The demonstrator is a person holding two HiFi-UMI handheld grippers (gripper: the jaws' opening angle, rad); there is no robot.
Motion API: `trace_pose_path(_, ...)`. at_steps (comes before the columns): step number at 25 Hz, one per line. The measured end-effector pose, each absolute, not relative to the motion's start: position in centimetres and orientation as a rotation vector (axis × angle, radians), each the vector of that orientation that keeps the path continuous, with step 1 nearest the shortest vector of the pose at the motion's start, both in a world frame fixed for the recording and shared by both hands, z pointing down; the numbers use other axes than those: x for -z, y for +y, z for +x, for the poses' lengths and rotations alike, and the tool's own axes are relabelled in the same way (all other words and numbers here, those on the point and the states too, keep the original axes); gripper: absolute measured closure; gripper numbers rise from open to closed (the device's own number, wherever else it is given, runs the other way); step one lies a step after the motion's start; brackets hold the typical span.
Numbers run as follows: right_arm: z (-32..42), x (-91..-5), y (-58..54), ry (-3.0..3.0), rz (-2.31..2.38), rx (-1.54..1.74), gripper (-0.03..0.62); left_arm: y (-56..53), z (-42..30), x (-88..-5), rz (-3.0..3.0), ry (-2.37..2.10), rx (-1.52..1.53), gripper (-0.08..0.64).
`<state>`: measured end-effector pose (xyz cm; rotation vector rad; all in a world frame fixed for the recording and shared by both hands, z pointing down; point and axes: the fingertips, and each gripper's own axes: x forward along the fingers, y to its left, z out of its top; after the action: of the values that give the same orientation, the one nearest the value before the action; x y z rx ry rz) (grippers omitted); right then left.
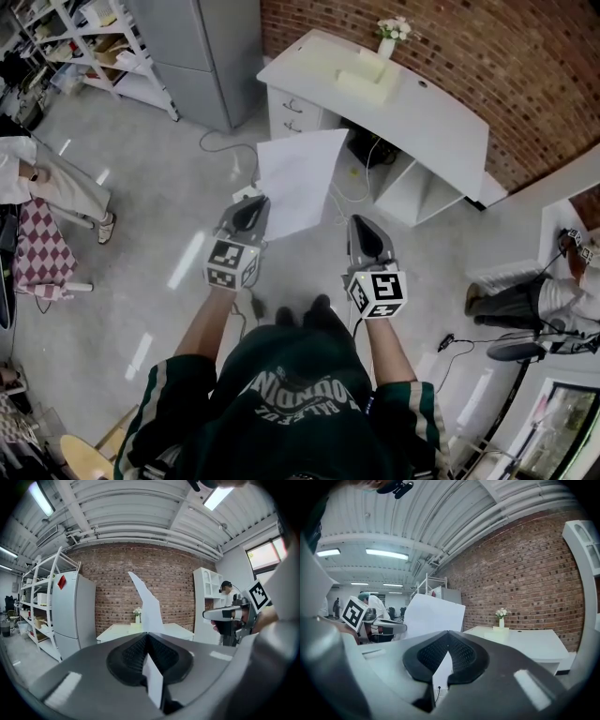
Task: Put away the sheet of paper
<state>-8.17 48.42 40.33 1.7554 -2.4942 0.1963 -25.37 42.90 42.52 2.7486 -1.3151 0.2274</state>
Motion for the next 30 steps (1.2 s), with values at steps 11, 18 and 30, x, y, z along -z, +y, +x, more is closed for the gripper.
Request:
trace_pose_path(11,-5.8,-40.6,43.1,-2.483,1.765,-0.198,0.592,37.5,-22.4,-42.6,2.761,-1.286,-0.214,0.548)
trace_pose_path(18,-2.6,-40.2,36.9,-2.490,1.759,-0.202,0.592,31.6,-19.3,-42.2,2.756,-1.298,-0.234,0.548)
trace_pose_path(30,0.4,-39.9,29.1,-2.542,1.684,-0.216,0.592,25.2,-16.6,-42.1,2.703,-1.361,-0.260,0.548)
